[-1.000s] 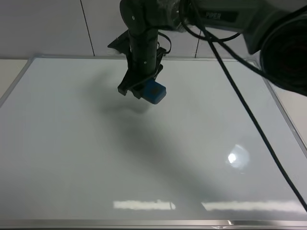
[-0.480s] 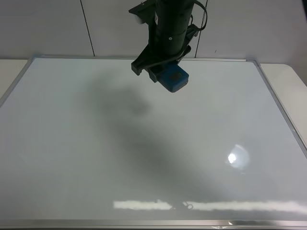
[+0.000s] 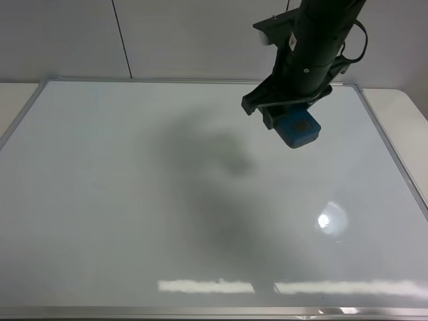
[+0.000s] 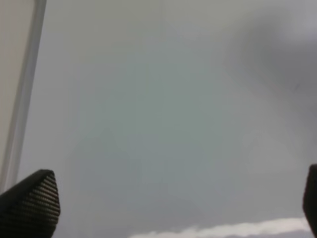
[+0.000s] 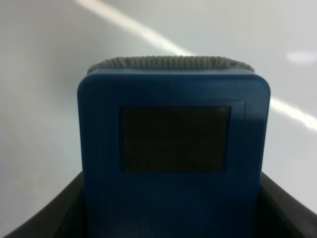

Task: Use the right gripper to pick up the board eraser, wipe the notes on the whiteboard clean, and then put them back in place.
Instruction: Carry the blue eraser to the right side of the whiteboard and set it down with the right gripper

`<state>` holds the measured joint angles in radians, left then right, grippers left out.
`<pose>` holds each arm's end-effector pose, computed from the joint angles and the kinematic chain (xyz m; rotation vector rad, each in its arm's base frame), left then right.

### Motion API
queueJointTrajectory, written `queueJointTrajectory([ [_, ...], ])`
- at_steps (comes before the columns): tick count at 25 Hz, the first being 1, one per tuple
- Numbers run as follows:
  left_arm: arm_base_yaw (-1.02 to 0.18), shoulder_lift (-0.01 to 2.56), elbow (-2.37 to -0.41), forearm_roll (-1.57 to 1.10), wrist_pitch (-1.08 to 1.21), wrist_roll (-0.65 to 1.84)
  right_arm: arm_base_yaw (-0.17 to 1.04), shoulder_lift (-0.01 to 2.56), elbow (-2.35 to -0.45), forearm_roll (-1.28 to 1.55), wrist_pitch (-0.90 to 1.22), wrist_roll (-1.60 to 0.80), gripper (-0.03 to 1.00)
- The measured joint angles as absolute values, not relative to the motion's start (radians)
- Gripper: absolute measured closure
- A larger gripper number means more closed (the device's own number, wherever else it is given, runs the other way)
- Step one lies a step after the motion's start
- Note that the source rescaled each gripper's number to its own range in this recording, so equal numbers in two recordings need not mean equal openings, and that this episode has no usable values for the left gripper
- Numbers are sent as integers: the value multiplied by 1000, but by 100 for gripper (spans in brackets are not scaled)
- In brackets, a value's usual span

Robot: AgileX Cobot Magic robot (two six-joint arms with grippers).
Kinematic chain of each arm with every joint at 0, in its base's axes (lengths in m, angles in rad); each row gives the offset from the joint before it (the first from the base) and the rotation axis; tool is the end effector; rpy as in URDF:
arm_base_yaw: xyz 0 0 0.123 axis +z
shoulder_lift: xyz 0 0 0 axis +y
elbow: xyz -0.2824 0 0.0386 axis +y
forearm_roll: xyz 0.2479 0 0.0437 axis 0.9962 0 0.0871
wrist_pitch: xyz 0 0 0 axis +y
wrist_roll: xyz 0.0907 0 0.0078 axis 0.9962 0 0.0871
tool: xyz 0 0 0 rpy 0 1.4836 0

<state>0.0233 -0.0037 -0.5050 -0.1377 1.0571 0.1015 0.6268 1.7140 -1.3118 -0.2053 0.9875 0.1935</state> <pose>-0.0060 -0.0110 0.2795 0.0859 2.0236 -0.0856 0.2911 0.1917 0.2539 -0.7300 2.7251 -0.0903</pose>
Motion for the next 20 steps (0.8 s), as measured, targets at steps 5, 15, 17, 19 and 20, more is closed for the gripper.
queueJointTrajectory([
  [5, 23, -4, -505, -138, 1057, 102, 525, 1655, -1177, -202, 967, 211, 97],
  [15, 23, -4, -505, -138, 1057, 102, 369, 1622, -946, -162, 784, 211, 97],
  [17, 23, -4, -505, -138, 1057, 102, 348, 1622, -919, -162, 749, 211, 97],
  [19, 23, -4, -505, -138, 1057, 102, 328, 1622, -906, -161, 719, 215, 97],
  [20, 23, -4, -505, -138, 1057, 102, 321, 1622, -903, -160, 711, 220, 97],
])
